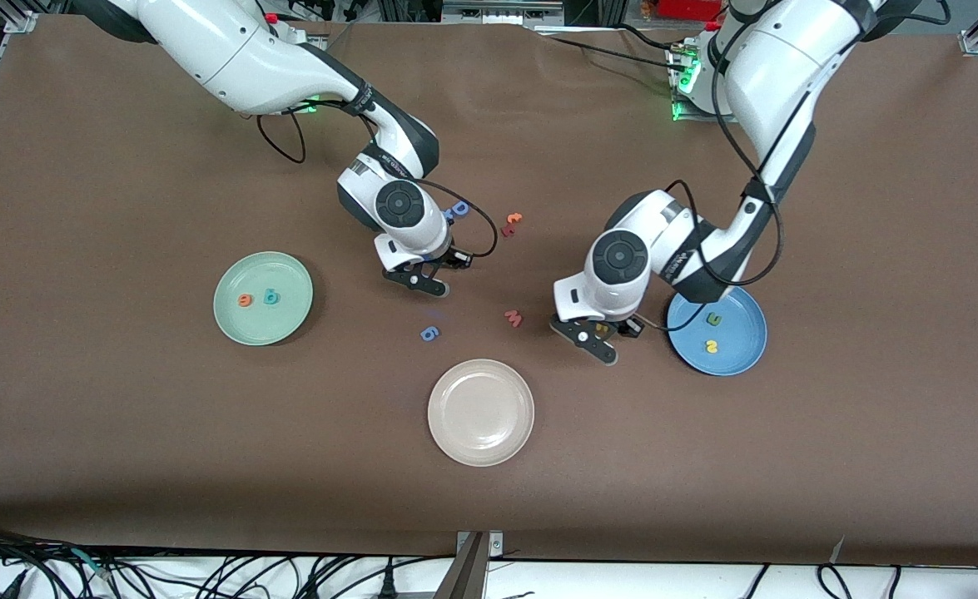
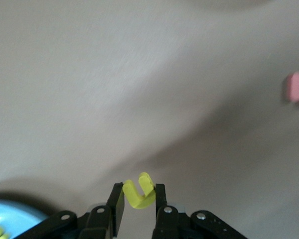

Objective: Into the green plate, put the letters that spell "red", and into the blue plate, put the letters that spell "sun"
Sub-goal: 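Drop the u on the blue plate while the right gripper grasps the l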

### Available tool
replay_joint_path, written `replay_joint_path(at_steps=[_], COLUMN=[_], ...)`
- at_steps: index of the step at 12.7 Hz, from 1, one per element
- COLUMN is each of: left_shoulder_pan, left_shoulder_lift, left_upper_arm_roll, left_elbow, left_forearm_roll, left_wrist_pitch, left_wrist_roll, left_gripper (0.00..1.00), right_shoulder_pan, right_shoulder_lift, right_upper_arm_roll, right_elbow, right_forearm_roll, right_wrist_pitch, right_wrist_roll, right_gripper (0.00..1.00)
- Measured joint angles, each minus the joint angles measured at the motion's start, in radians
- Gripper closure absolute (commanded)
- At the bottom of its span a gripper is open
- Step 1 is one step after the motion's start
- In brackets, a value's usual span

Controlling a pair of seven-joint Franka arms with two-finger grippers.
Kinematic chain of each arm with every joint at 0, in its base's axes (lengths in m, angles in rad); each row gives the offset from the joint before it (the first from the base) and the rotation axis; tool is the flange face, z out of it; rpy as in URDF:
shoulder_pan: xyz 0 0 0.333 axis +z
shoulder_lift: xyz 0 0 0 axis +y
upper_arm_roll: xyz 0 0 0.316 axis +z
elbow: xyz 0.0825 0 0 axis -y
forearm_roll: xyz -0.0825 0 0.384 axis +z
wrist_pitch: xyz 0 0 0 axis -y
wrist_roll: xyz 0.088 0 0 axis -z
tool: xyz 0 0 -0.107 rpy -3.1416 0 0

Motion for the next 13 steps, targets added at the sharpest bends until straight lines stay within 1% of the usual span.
replay_joint_path(at_steps=[2, 4, 6, 8, 10, 13], left_shoulder_pan=[0.071, 0.154, 0.218, 0.246, 0.283, 0.365], left_shoulder_lift=[-0.016, -0.035, -0.061, -0.085, -0.108, -0.126], left_upper_arm_roll=[-0.038, -0.078, -0.1, -0.101, -0.102, -0.102], left_elbow=[-0.016, -0.062, -0.118, -0.175, -0.245, -0.351], left_forearm_roll=[0.0, 0.0, 0.0, 0.005, 0.046, 0.054], left_wrist_pitch=[-0.044, -0.049, -0.049, -0.043, 0.02, 0.169], left_wrist_roll=[0.085, 0.156, 0.226, 0.276, 0.299, 0.37], left_gripper=[0.86, 0.86, 0.86, 0.86, 0.86, 0.85], right_shoulder_pan=[0.001, 0.0, 0.001, 0.001, 0.0, -0.009], right_shoulder_lift=[0.0, -0.002, -0.006, -0.006, -0.006, -0.017], right_upper_arm_roll=[0.0, -0.002, -0.006, -0.006, -0.006, -0.019], right_elbow=[0.0, 0.0, 0.0, 0.0, 0.0, 0.006], right_forearm_roll=[-0.004, -0.008, -0.013, -0.013, -0.013, -0.019], right_wrist_pitch=[-0.001, 0.0, 0.002, 0.002, 0.002, -0.032], right_wrist_roll=[0.0, 0.0, 0.0, 0.0, 0.001, -0.004], right_gripper=[0.7, 0.75, 0.76, 0.76, 0.76, 0.76])
